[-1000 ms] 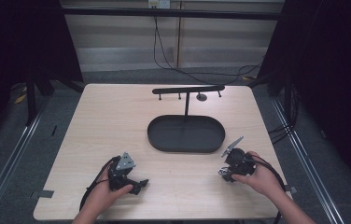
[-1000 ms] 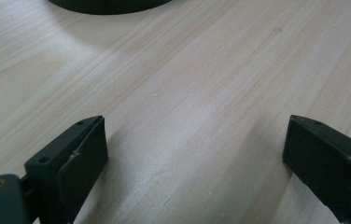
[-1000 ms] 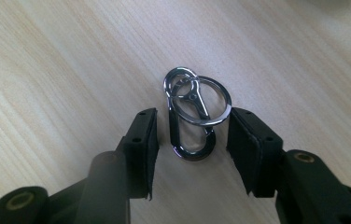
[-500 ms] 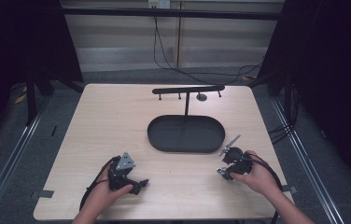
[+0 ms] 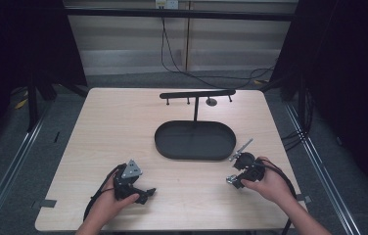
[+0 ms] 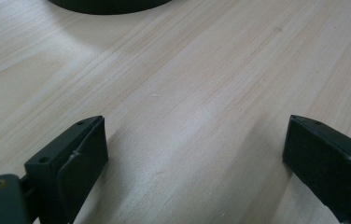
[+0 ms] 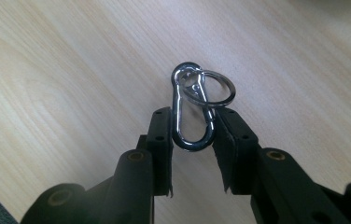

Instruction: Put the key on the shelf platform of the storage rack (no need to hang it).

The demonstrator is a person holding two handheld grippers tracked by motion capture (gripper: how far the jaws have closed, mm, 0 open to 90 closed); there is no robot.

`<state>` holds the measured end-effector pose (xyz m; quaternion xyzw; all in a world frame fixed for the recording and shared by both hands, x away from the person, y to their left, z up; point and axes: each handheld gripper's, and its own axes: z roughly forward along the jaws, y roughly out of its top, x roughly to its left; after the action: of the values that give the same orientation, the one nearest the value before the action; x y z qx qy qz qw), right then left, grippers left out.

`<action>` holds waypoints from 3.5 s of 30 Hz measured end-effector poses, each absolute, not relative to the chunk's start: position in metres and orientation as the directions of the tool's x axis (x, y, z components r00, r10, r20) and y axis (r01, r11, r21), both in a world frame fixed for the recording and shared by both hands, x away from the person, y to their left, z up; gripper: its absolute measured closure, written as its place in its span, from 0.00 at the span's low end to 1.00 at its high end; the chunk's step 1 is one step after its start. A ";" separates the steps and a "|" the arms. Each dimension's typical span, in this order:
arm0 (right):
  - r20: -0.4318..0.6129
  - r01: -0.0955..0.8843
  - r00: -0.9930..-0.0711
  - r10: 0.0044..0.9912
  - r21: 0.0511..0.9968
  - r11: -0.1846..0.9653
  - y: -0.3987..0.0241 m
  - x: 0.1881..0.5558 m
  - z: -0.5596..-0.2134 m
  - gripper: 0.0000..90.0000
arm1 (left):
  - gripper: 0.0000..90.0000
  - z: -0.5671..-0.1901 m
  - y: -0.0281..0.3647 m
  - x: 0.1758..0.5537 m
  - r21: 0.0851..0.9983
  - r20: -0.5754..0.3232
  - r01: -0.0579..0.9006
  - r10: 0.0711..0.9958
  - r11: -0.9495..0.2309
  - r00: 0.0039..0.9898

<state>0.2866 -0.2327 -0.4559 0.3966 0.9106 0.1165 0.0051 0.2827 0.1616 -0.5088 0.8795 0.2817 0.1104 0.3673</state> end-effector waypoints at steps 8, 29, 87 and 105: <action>0.077 0.721 -0.683 0.726 0.229 0.654 -0.228 0.288 -0.445 0.77 | 0.07 -0.509 0.162 0.283 0.708 -0.012 0.415 0.577 -0.572 0.816; 0.076 0.722 -0.679 0.731 0.252 0.645 -0.220 0.298 -0.425 0.77 | 0.07 -0.509 0.162 0.283 0.709 -0.014 0.414 0.577 -0.570 0.817; 0.077 0.745 -0.640 0.765 0.306 0.593 -0.218 0.344 -0.376 0.96 | 0.07 -0.509 0.162 0.283 0.709 -0.012 0.412 0.575 -0.573 0.818; 0.061 0.752 -0.625 0.779 0.318 0.578 -0.209 0.367 -0.362 0.96 | 0.07 -0.509 0.161 0.283 0.708 -0.015 0.414 0.573 -0.572 0.819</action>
<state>0.3669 -0.2089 -0.3617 0.4311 0.8873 0.1582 0.0427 0.2828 0.1614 -0.5089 0.8799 0.2804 0.1086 0.3680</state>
